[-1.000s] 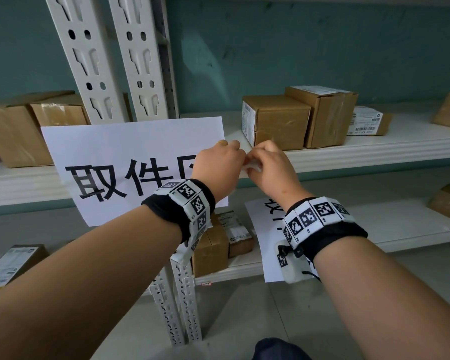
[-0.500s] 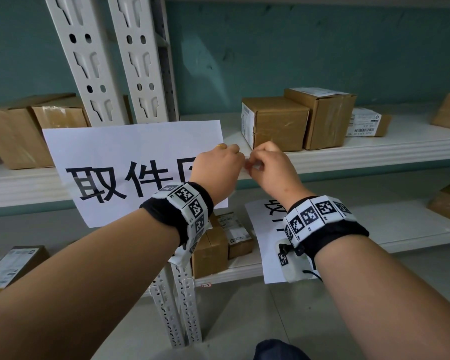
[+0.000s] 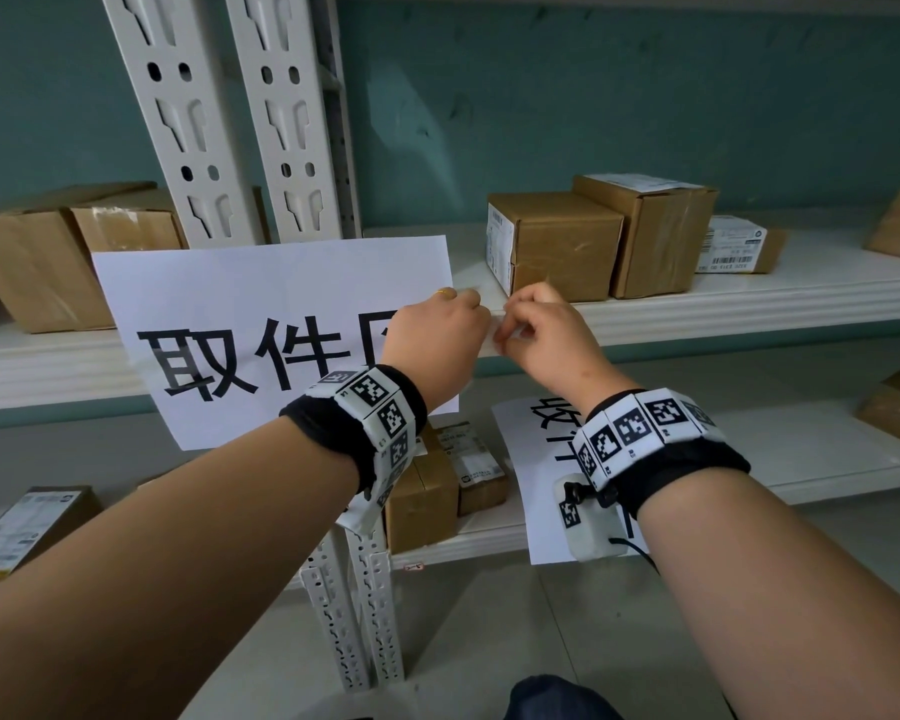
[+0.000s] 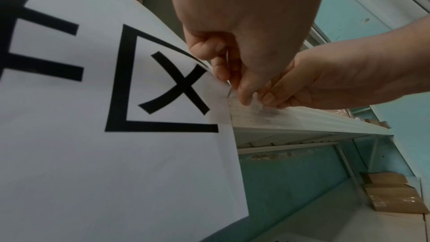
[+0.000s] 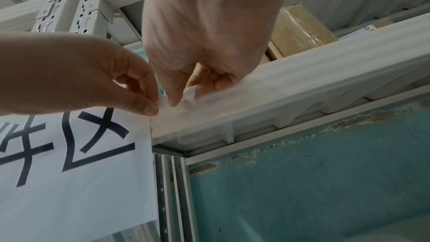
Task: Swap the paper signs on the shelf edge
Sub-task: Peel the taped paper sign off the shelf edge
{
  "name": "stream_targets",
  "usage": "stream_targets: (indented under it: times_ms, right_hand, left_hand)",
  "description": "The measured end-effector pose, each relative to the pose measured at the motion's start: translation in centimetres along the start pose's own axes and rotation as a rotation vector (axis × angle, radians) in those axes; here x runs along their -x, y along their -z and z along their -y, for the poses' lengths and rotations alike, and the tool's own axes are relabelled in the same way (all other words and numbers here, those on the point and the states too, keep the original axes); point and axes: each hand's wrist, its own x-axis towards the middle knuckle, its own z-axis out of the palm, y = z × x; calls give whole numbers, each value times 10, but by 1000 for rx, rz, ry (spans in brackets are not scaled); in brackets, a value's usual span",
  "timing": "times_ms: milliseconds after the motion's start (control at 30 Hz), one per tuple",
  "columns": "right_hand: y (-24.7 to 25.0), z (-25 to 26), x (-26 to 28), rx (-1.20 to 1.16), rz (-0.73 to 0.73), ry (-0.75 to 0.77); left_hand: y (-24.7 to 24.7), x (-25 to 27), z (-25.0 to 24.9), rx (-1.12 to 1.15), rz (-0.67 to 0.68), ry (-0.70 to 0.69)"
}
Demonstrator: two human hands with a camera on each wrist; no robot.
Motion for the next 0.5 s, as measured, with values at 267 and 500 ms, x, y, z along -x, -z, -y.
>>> stream_targets:
  times_ms: [267, 500]
  right_hand:
    - [1, 1, 1, 14, 25, -7]
    - [1, 0, 0, -13, 30, -25]
  left_hand:
    - [1, 2, 0, -29, 0, -18]
    - [0, 1, 0, -27, 2, -30]
